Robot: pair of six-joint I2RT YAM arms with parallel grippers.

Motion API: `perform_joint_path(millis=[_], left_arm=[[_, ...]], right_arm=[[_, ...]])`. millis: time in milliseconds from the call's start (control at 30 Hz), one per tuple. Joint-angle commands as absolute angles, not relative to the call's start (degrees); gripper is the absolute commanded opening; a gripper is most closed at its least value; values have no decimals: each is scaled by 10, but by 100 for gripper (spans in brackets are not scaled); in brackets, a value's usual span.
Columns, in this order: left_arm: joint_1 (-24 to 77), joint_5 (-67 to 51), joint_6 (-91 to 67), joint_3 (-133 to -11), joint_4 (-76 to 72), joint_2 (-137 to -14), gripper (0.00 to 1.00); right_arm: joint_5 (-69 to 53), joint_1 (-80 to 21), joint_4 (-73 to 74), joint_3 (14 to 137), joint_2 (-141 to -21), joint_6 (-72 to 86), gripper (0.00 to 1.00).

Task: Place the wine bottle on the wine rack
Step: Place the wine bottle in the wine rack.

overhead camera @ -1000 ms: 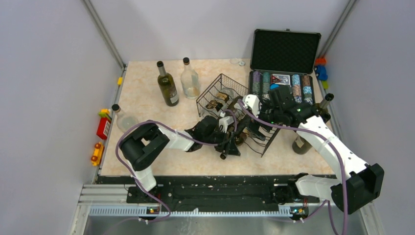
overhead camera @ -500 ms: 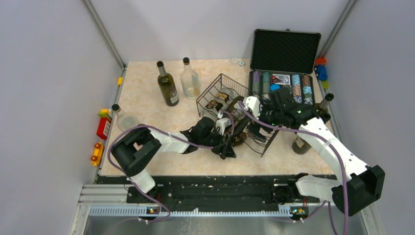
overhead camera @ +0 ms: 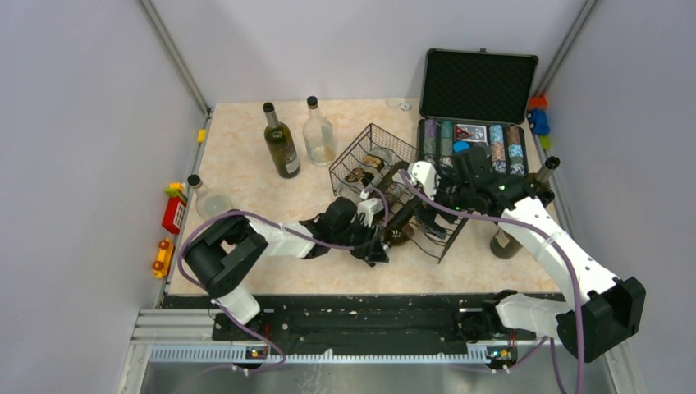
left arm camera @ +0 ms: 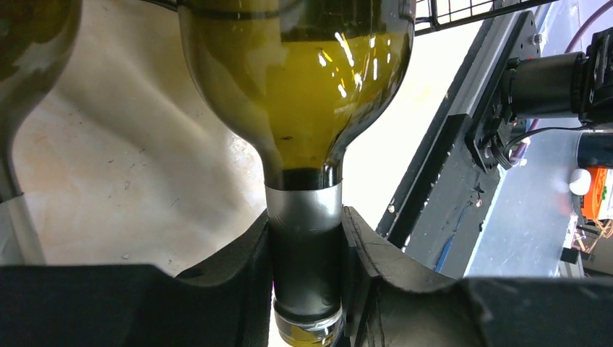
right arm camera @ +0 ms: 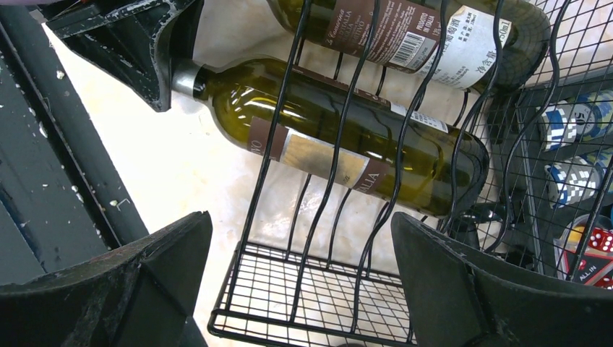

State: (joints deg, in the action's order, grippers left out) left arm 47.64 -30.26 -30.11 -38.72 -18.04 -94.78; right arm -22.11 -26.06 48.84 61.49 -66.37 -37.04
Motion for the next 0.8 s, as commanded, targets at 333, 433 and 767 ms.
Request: perform_joint_path(millis=[333,433,767], left_arm=[[484,-322,-346,-413,-251,-981,1],[484,-328,-351,-422,-259,-995,0],[484,-339,-341,-444,-239,-996,10]], right_arm=[[-226,-257,481,622,-663,-379,97],[-225,-257,484,626,-664,-380,97],[-224,-257,483,619,-661,-381,97]])
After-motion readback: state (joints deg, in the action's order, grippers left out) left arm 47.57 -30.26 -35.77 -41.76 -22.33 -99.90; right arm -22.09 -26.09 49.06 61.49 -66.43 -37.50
